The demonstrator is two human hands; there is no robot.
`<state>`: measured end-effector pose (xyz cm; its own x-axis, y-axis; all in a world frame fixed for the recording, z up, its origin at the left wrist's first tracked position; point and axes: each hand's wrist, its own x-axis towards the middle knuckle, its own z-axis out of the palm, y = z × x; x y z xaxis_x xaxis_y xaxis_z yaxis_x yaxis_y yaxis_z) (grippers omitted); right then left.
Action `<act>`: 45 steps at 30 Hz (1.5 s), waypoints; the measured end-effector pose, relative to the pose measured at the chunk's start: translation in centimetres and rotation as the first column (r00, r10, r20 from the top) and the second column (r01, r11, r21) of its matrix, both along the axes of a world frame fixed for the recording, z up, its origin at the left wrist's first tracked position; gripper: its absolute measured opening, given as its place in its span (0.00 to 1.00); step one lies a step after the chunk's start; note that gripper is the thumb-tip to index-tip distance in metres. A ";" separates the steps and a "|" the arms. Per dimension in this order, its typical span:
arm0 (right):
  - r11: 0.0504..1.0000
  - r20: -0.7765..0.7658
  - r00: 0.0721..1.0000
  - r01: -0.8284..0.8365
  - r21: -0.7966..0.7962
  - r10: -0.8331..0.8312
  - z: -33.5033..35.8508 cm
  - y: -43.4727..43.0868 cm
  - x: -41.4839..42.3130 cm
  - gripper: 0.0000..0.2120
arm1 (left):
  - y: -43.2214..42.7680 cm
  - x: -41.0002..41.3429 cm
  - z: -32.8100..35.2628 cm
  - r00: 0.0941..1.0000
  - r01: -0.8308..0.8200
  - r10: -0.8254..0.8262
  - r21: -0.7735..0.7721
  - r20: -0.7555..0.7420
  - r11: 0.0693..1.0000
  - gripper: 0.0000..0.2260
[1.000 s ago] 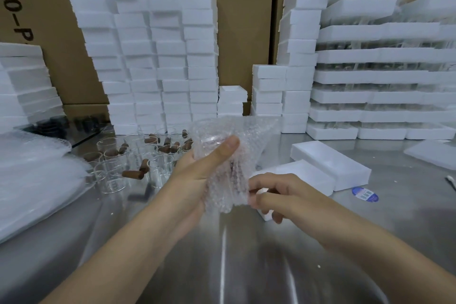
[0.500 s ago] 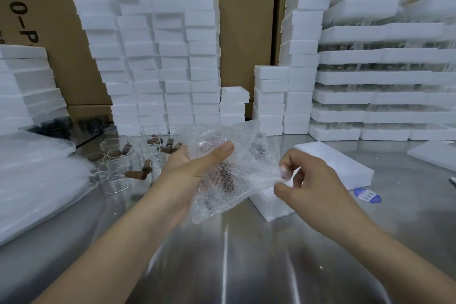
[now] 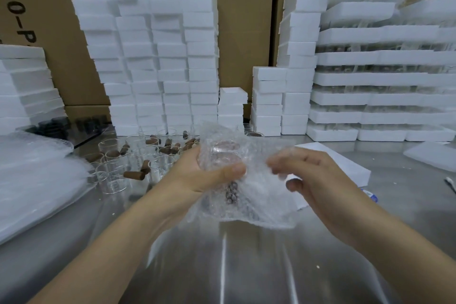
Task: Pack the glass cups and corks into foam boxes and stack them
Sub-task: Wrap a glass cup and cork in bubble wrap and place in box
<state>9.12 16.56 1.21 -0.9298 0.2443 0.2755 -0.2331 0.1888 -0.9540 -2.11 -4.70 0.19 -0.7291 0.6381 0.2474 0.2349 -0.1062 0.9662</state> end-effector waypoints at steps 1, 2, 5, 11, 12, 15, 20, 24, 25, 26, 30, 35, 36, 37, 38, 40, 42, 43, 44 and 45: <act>0.997 -0.037 0.999 -0.003 -0.073 0.001 0.2 0.2 0.0 0.11 | 0.0 -0.1 0.0 0.999 -0.034 0.034 0.001 -0.006 0.999 0.38; 0.982 -0.064 0.997 -0.051 -0.179 0.040 0.5 0.3 0.1 0.08 | 0.0 -0.1 -0.1 0.998 -0.066 0.067 0.004 -0.005 0.998 0.39; 0.876 -0.099 0.978 -0.207 -0.435 0.182 0.7 0.3 0.5 0.11 | 0.0 -0.3 -0.3 0.994 -0.107 0.107 0.025 0.015 0.994 0.41; 0.981 -0.006 0.994 -0.113 -0.157 0.113 0.1 0.2 0.3 0.10 | -0.3 -0.1 0.1 0.998 -0.063 0.063 0.019 0.021 0.998 0.43; 0.989 -0.015 0.992 -0.124 -0.082 0.124 0.0 -0.1 0.2 0.06 | -0.3 0.0 0.1 0.999 -0.047 0.047 0.015 0.017 0.999 0.42; 0.984 -0.020 0.986 -0.161 0.071 0.163 -0.6 -0.8 0.2 0.08 | -0.2 0.1 0.1 1.000 -0.009 0.009 -0.013 0.012 1.000 0.38; 0.984 -0.039 0.990 -0.132 0.123 0.138 -0.9 -1.5 0.3 0.17 | 0.1 0.2 -0.3 0.999 0.041 -0.041 -0.050 -0.013 0.998 0.33; 0.981 -0.114 0.982 -0.135 0.139 0.152 -1.2 -2.1 0.6 0.18 | 0.6 0.2 -0.7 1.000 0.003 -0.003 -0.047 0.005 0.999 0.41; 0.980 -0.121 0.979 -0.151 0.128 0.167 -1.2 -2.3 0.7 0.16 | 0.6 0.1 -0.8 1.000 0.007 -0.007 -0.041 0.015 0.999 0.43; 0.980 -0.117 0.976 -0.171 0.105 0.183 -1.4 -2.4 0.7 0.13 | 0.7 0.1 -0.8 1.000 0.024 -0.023 -0.033 0.022 0.999 0.44; 0.975 -0.070 0.974 -0.209 0.068 0.214 -2.0 -2.9 0.6 0.08 | 1.1 0.6 -1.0 0.999 0.028 -0.028 -0.005 0.031 1.000 0.49; 0.995 -0.099 0.990 -0.101 -0.008 0.100 -2.1 -3.1 0.3 0.06 | 0.8 1.0 0.3 0.996 -0.032 0.027 0.053 0.088 0.998 0.61; 0.994 -0.098 0.990 -0.104 -0.033 0.100 -2.1 -3.0 0.2 0.05 | 0.5 1.0 0.8 0.993 -0.070 0.064 0.060 0.103 0.996 0.63; 0.994 -0.105 0.990 -0.100 -0.046 0.095 -2.0 -3.1 0.2 0.06 | 0.2 0.9 1.1 0.992 -0.080 0.073 0.078 0.099 0.994 0.58; 0.996 -0.119 0.990 -0.086 -0.040 0.080 -2.1 -3.0 0.1 0.07 | 0.0 0.8 1.3 0.995 -0.060 0.051 0.110 0.083 0.992 0.47; 0.996 -0.119 0.991 -0.074 -0.051 0.068 -2.0 -3.1 0.2 0.11 | -0.2 0.3 1.3 0.998 -0.030 0.023 0.110 0.065 0.993 0.26; 0.998 -0.133 0.990 -0.041 -0.047 0.035 -2.4 -2.8 0.1 0.12 | -0.3 -0.1 1.1 0.997 -0.047 0.039 0.110 0.069 0.993 0.24; 0.999 -0.125 0.992 -0.035 -0.036 0.030 -2.4 -2.7 0.2 0.12 | -0.3 -0.1 1.0 0.997 -0.048 0.041 0.122 0.063 0.991 0.25; 0.999 -0.116 0.993 -0.026 -0.042 0.021 -2.2 -2.9 0.2 0.11 | -0.2 0.0 1.0 0.997 -0.055 0.048 0.142 0.058 0.988 0.26; 0.998 -0.105 0.994 -0.029 -0.060 0.023 -2.0 -3.2 0.4 0.10 | 0.0 0.1 0.8 0.997 -0.067 0.059 0.153 0.055 0.986 0.27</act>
<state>9.50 13.37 -0.78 -0.9031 0.2399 0.3563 -0.3356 0.1237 -0.9339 -1.99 -4.67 1.00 -0.7805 0.5473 0.3021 0.1980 -0.2419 0.9499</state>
